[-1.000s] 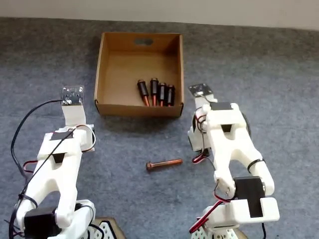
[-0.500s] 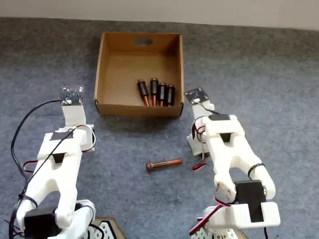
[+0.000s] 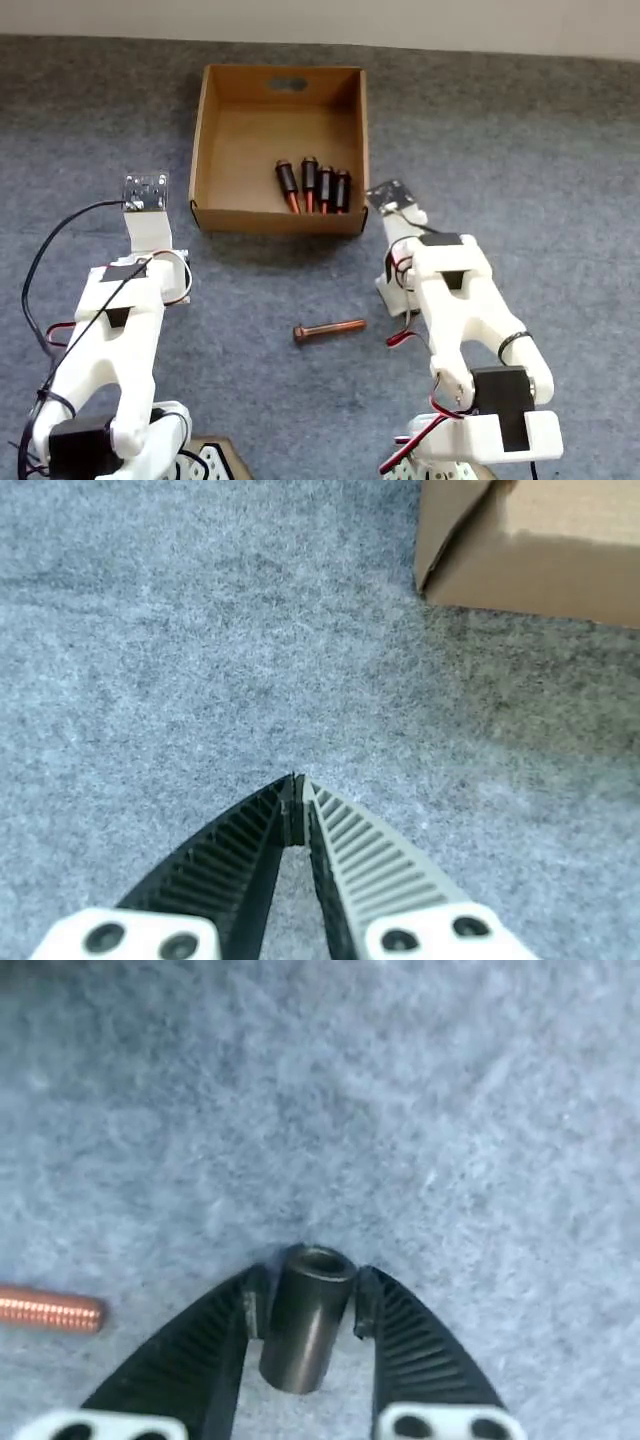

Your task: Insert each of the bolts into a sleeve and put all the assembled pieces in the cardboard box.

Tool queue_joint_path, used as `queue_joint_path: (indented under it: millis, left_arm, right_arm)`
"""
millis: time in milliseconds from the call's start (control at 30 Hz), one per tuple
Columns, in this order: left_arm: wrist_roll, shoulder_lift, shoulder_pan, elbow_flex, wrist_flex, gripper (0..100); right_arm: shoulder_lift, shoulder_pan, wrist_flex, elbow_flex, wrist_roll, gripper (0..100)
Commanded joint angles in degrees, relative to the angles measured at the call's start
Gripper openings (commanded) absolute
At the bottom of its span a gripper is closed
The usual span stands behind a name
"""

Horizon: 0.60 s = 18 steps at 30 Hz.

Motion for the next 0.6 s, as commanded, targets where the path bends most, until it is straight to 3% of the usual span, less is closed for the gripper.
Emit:
queue_joint_path:
  millis: [0, 200, 333, 567]
  left_arm:
    - [0.6, -0.1, -0.3, -0.1, -0.9, 3]
    - [0.6, -0.1, -0.3, -0.1, -0.9, 3]
    - [0.6, -0.1, -0.3, -0.1, -0.9, 3]
    - [0.6, -0.1, -0.3, -0.1, -0.9, 3]
  right_arm:
    - [0.2, -0.2, 0.5, 0.0, 2.1, 13.9]
    - [0.2, 0.7, 0.5, 0.0, 3.8, 13.5]
    - [0.2, 2.2, 0.6, -1.2, 4.1, 0.1]
    - [-10.1, 4.9, 5.8, -2.9, 4.1, 0.6]
